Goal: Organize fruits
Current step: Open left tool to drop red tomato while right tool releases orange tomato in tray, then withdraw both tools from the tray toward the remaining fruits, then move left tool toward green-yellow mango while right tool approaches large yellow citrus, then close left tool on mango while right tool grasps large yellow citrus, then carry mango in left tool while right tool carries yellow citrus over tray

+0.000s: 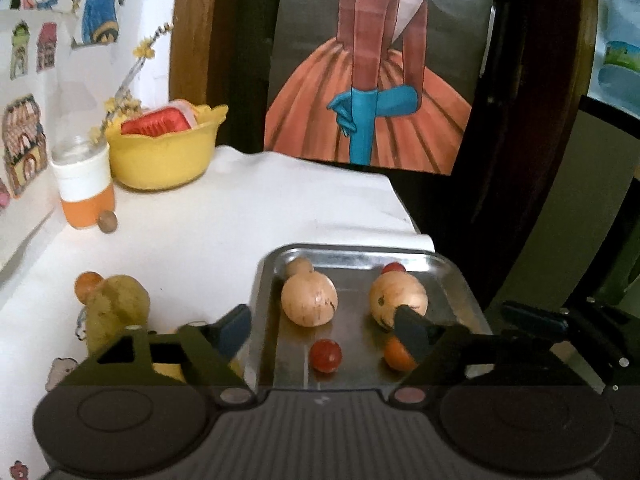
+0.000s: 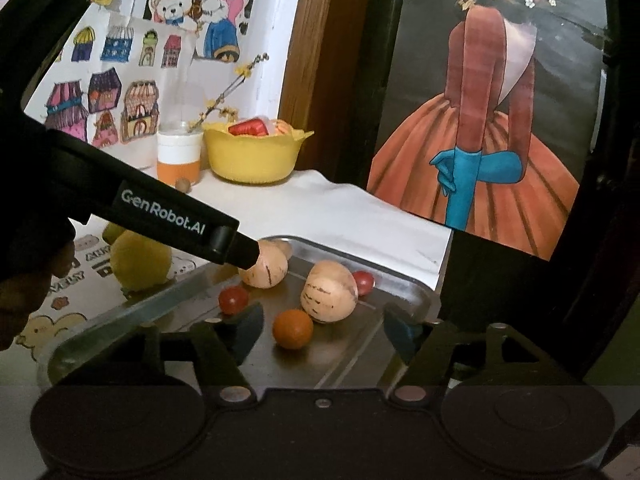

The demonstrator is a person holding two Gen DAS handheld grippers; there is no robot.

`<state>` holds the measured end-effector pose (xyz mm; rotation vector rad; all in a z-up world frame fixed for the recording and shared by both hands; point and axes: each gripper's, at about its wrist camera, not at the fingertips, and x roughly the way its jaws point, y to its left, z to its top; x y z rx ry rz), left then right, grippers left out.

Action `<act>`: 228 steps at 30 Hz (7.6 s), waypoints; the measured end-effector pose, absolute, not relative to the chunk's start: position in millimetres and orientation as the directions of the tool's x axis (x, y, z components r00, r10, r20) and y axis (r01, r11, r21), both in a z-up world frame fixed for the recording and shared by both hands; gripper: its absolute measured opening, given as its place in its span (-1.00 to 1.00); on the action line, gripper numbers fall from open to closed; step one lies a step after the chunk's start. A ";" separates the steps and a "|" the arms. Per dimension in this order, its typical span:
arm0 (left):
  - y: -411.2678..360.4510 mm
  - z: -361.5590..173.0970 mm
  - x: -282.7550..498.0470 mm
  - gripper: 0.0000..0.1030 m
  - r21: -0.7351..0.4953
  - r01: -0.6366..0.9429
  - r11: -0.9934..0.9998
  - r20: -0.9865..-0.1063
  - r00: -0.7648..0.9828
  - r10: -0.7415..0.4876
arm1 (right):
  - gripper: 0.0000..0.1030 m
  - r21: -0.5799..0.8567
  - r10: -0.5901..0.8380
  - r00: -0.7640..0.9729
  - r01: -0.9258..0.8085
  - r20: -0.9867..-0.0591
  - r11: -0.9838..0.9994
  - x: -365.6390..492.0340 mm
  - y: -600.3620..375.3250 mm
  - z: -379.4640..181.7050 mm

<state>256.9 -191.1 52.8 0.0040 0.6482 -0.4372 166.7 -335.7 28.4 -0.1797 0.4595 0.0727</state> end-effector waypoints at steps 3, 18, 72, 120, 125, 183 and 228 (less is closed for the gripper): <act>-187.0 61.5 248.8 0.86 -0.128 0.384 0.914 -0.567 0.728 -0.385 | 0.71 -0.154 0.030 0.903 -0.106 -0.428 0.982 157.3 -335.3 36.1; -155.1 96.0 189.4 0.99 -0.093 0.336 0.937 -0.488 0.805 -0.337 | 0.99 -0.170 0.029 0.928 -0.099 -0.372 0.981 98.9 -320.9 70.8; 16.6 54.7 81.3 0.99 -0.042 0.140 0.989 -0.595 0.792 -0.137 | 0.99 -0.182 0.239 0.810 -0.387 -0.535 0.904 -1.5 -164.6 56.0; -48.5 13.1 319.9 0.99 -0.166 0.205 0.965 -0.638 0.724 -0.263 | 0.99 -0.249 0.204 0.789 -0.409 -0.579 0.878 230.4 -184.9 18.2; -50.0 5.7 331.2 0.99 -0.195 0.200 0.960 -0.655 0.703 -0.279 | 0.98 -0.214 0.226 0.775 -0.421 -0.590 0.882 239.8 -183.1 13.0; -34.4 7.6 282.8 0.09 -0.228 0.223 0.948 -0.674 0.666 -0.319 | 0.15 -0.206 0.273 0.725 -0.497 -0.632 0.843 210.4 -169.4 10.2; -72.9 32.7 184.2 0.09 -0.294 0.275 0.915 -0.654 0.640 -0.403 | 0.15 -0.085 0.195 0.815 -0.285 -0.545 0.955 81.9 -251.8 40.9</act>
